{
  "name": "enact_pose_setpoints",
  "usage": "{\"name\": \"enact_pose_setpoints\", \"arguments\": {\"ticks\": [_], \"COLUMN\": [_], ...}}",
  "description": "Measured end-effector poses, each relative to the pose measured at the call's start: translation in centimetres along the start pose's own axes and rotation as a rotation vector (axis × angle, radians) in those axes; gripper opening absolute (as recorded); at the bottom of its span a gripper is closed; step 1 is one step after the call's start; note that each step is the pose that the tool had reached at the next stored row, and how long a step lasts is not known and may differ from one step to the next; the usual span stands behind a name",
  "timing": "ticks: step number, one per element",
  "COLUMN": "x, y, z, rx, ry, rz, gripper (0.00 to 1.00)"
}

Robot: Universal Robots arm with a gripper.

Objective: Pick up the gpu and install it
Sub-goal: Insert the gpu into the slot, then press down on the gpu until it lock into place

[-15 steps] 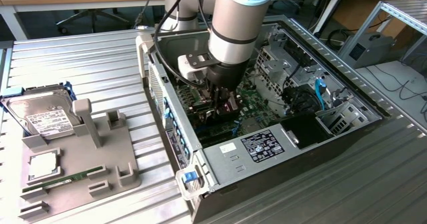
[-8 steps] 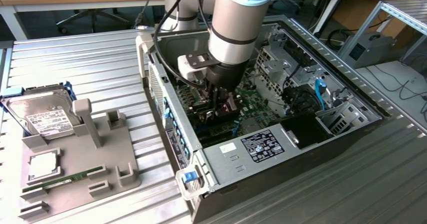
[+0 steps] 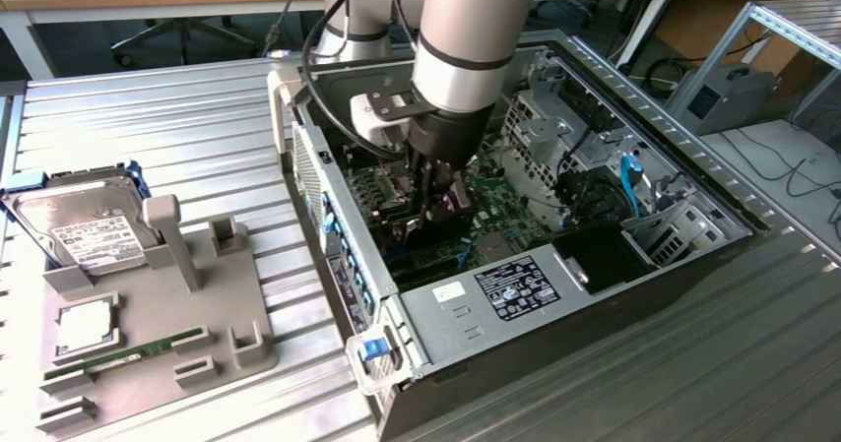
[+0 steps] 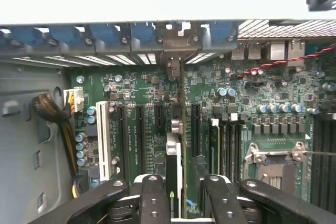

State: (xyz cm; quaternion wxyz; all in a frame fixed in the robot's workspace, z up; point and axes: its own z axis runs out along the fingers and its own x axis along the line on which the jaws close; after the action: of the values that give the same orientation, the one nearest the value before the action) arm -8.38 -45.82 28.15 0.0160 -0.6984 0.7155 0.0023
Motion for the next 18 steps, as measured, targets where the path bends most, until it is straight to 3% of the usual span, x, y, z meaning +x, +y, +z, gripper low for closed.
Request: {"name": "enact_pose_setpoints", "arguments": {"ticks": [12,18], "x": [-0.1,-0.1], "y": [-0.09,-0.1], "z": [-4.72,-4.89], "rx": [0.0,0.0001], "ry": [0.0009,0.001], "rz": [0.0,0.0], "gripper": [0.34,0.34]}}
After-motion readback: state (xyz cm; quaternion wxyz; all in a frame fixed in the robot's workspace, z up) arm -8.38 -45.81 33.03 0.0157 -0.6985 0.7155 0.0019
